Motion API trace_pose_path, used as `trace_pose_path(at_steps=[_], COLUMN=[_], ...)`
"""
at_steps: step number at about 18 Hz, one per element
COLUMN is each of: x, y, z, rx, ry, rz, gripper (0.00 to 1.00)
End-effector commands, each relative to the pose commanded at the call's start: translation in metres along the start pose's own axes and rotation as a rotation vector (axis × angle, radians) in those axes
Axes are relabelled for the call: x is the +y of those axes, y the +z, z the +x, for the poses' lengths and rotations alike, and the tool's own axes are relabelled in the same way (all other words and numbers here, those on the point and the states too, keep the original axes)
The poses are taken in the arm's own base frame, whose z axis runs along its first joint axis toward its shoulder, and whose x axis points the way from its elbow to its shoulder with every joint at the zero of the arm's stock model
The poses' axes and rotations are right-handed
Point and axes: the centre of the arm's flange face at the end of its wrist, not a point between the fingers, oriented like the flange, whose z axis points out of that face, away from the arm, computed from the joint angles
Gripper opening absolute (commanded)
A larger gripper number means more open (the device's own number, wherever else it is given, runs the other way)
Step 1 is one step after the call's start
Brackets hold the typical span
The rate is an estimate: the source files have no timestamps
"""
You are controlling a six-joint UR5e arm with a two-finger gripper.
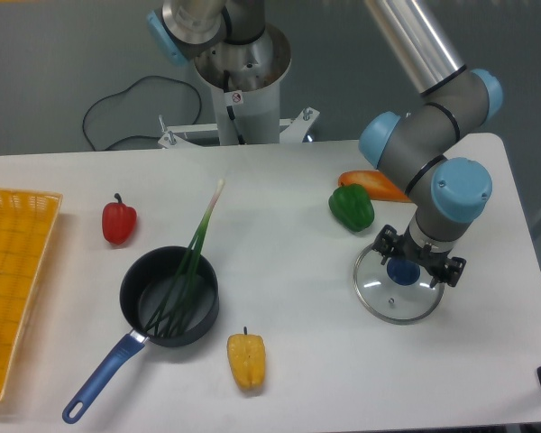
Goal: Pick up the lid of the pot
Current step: 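Close the gripper on the blue knob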
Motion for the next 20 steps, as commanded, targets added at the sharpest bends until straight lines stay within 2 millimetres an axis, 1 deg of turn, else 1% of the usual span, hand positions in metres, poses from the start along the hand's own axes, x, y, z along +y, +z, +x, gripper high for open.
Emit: trace_pose_path(at_steps=[3, 15, 20], x=[0.000, -0.001, -0.001], y=[0.005, 0.014, 0.014], z=[0.000, 0.003, 0.004], rx=[0.006, 0.018, 0.016], ry=[0.000, 0.004, 0.006], rz=[-0.002, -0.008, -0.010], gripper=[1.00, 1.00, 1.00])
